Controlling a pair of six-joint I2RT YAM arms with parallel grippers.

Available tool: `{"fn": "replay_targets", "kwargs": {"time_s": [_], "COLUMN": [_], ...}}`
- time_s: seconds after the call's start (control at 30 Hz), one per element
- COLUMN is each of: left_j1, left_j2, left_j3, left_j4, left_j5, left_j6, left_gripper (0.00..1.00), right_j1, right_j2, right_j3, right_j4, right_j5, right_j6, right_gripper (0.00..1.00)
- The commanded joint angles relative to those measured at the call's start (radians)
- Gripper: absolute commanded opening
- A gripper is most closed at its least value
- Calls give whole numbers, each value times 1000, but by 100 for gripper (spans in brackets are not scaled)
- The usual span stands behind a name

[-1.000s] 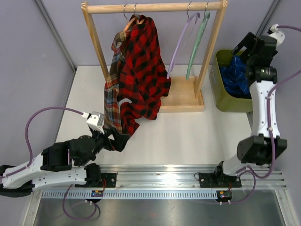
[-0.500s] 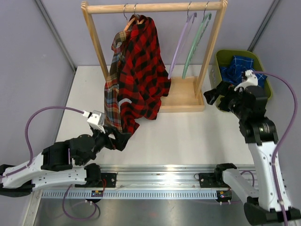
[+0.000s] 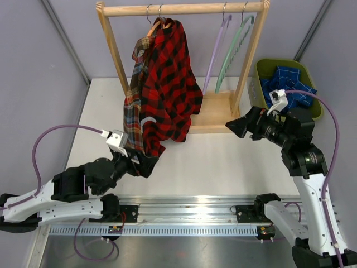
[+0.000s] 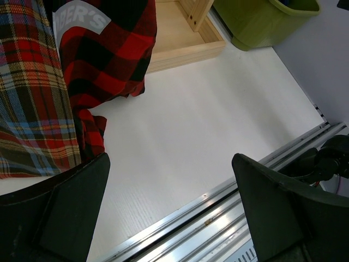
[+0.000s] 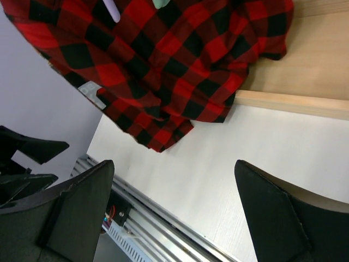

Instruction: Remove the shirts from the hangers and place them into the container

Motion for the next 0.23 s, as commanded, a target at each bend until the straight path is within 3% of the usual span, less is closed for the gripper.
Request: {"fn": "replay_targets", "kwargs": {"time_s": [0.0,0.2], "left_j1": [2,1], "left_j2": [6,-3], "left_j3": [47,53], "left_j4": [59,46], "left_j5": [-5,-11], "left_j6": [15,14], "left_gripper": [99,99], "right_j1": [43,126], "right_j2": [27,68], "right_j3": [8,18], "right_j4": [105,128], "right_j5": [-74,-21], "right_j6": [7,10], "right_gripper": [99,99]}}
